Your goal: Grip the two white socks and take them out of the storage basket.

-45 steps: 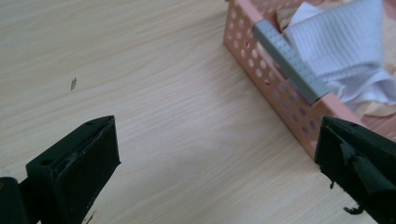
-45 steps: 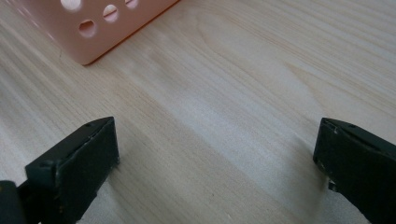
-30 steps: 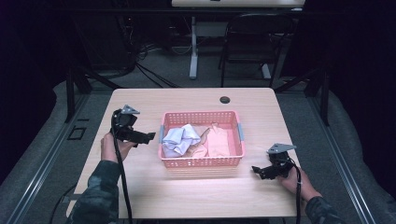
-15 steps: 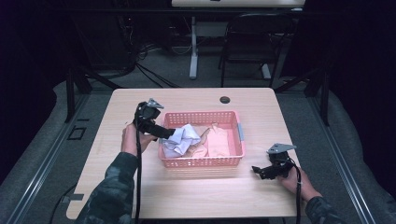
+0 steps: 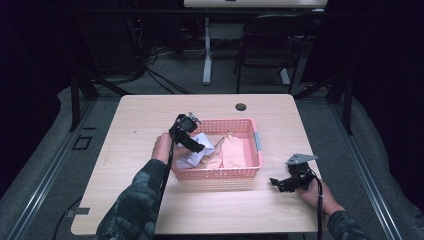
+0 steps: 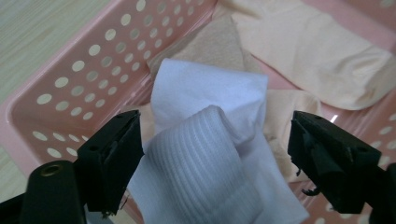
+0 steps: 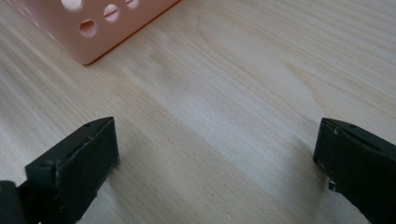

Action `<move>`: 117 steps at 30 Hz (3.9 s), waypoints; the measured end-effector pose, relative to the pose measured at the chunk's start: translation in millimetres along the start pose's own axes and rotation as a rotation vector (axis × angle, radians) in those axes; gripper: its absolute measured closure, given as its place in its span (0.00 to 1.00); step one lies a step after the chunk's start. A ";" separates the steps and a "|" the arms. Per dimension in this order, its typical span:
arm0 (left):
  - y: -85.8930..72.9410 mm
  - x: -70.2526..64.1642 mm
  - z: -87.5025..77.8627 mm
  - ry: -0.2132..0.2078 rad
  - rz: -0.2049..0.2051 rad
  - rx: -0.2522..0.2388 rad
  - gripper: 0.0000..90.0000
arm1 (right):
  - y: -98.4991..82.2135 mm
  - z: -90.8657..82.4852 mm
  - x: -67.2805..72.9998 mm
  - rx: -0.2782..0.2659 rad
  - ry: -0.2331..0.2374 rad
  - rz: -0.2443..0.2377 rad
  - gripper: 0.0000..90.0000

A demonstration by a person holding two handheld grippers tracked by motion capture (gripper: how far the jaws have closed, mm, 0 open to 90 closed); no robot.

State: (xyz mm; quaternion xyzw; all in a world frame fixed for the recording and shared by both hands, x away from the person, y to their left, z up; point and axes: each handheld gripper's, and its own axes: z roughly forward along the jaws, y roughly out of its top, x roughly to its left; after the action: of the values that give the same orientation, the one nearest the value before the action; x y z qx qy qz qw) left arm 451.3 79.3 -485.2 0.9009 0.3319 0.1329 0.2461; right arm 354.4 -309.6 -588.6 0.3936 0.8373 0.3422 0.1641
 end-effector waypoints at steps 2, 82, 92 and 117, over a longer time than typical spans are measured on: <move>1.3 -1.3 5.3 0.009 0.003 0.023 0.21 | 0.0 0.0 0.1 -0.001 0.003 0.001 0.00; 22.3 18.1 -156.7 0.089 0.000 -0.299 0.90 | 0.0 -0.1 0.0 0.001 -0.001 -0.001 0.00; 18.1 26.0 -173.0 0.112 -0.017 -0.314 0.90 | 0.0 -0.1 -0.1 0.003 -0.002 -0.002 0.00; -15.9 54.0 -199.9 0.169 -0.096 -0.336 0.90 | 0.0 -0.1 0.2 -0.001 0.000 0.001 0.00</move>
State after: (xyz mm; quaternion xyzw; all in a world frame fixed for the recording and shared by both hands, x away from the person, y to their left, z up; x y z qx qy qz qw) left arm 402.4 196.6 -321.0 0.8160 0.3672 0.2494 0.3703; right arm 354.3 -309.5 -588.6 0.3939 0.8370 0.3424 0.1643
